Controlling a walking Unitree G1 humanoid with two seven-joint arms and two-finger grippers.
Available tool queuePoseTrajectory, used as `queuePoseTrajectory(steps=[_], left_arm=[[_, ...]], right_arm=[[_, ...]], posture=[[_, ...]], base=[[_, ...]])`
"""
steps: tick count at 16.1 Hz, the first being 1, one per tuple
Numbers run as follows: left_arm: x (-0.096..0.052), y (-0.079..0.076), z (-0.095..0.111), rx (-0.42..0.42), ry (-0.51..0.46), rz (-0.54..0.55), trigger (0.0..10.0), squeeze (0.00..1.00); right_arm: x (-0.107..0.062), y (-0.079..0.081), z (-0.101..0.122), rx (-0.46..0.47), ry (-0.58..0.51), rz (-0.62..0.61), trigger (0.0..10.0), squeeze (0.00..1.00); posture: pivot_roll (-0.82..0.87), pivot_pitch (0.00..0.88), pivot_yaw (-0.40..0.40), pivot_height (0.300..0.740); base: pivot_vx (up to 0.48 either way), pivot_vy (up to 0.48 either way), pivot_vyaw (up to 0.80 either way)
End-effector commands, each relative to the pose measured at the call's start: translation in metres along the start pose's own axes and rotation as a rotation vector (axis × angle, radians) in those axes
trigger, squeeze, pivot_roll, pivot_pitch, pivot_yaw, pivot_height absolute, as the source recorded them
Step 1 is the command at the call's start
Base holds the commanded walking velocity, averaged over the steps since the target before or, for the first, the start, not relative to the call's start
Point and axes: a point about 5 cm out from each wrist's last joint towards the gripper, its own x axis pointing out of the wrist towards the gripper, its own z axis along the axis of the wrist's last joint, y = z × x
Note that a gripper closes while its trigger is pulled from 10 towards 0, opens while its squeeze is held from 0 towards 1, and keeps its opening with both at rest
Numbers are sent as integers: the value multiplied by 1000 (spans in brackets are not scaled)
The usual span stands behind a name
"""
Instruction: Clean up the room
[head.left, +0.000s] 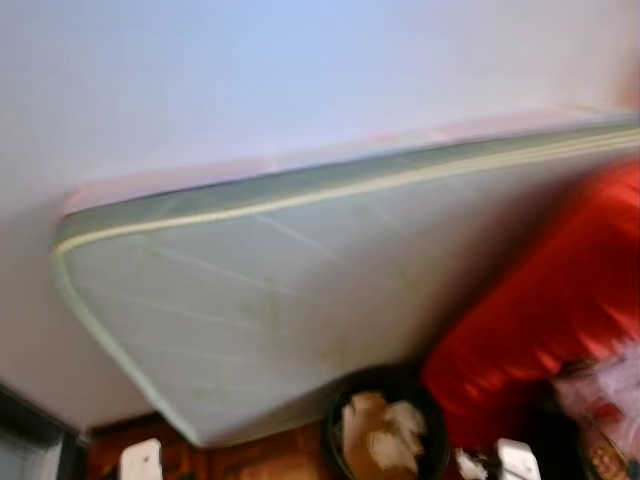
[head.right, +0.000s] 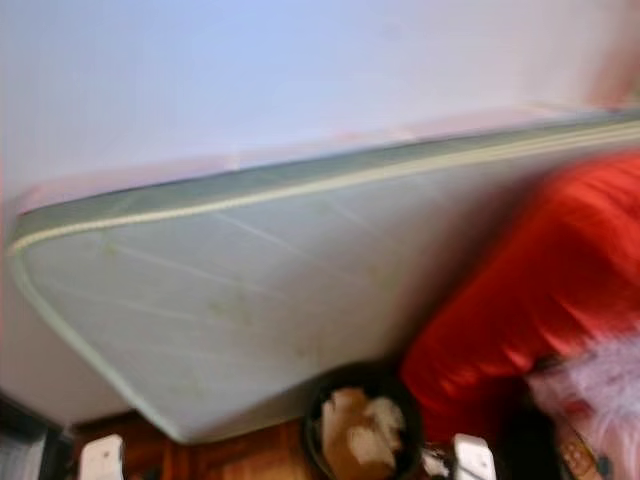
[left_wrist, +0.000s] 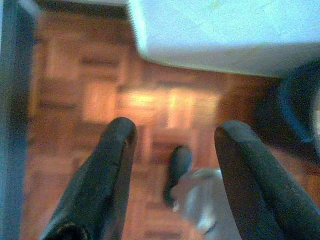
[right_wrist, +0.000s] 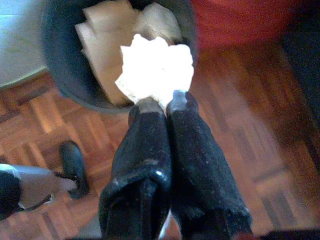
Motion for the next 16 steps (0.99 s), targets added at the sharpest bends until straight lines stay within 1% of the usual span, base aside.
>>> queuePoseTrajectory(steps=[1, 2, 4, 6, 8, 10, 11, 12, 13, 14, 15, 16], left_arm=[[2, -7, 2, 1, -4, -16, 10000, 0], [2, -8, 2, 3, -7, -18, 10000, 0], [2, -8, 2, 8, -7, -20, 10000, 0], [2, -9, 1, 15, -6, -28, 10000, 0], [1, -9, 2, 18, -17, -35, 10000, 0], [1, -9, 5, 23, -40, -36, 10000, 0], [2, -12, 9, 15, -64, -45, 10000, 0], [5, -26, 21, 7, -120, -77, 10000, 0], [7, -36, 31, 3, -164, -100, 10000, 0], [8, -41, 38, -9, -200, -114, 10000, 0], [8, -44, 44, -19, -227, -123, 10000, 0], [8, -49, 52, -23, -269, -143, 10000, 0]], right_arm=[[-4, -5, -7, 16, 14, -16, 10000, 0], [-4, -5, -8, 26, 16, -14, 10000, 0], [-4, -4, -8, 14, 14, -3, 10000, 0], [-4, -4, -7, 2, 4, 0, 10000, 0], [-4, -3, -3, -33, -25, 23, 10000, 0], [-4, -4, 0, -34, -53, 47, 10000, 0], [-5, -4, 2, -47, -61, 64, 10000, 0], [-5, -4, 5, -102, -71, 83, 10000, 0], [-6, -5, 7, -90, -82, 101, 10000, 0], [-7, -8, 8, -107, -89, 108, 10000, 0], [-8, -9, 8, -103, -98, 106, 10000, 0], [-10, -13, 9, -75, -123, 94, 10000, 0]], posture=[[47, 0, -3, 740], [47, 0, -1, 740], [43, 0, 3, 740], [47, 0, 2, 740], [47, 0, 0, 740], [54, 0, -2, 740], [60, 8, -5, 740], [77, 34, -11, 740], [94, 86, -19, 740], [102, 126, -23, 740], [104, 141, -24, 740], [107, 170, -24, 740]], base=[[345, 0, 419], [341, 0, 0], [291, 0, 0], [0, 0, 0], [0, 0, 0], [0, 0, 0], [0, 0, 0], [0, 0, 0], [0, 0, 0], [0, 0, 0], [0, 0, 0], [0, 0, 0]])
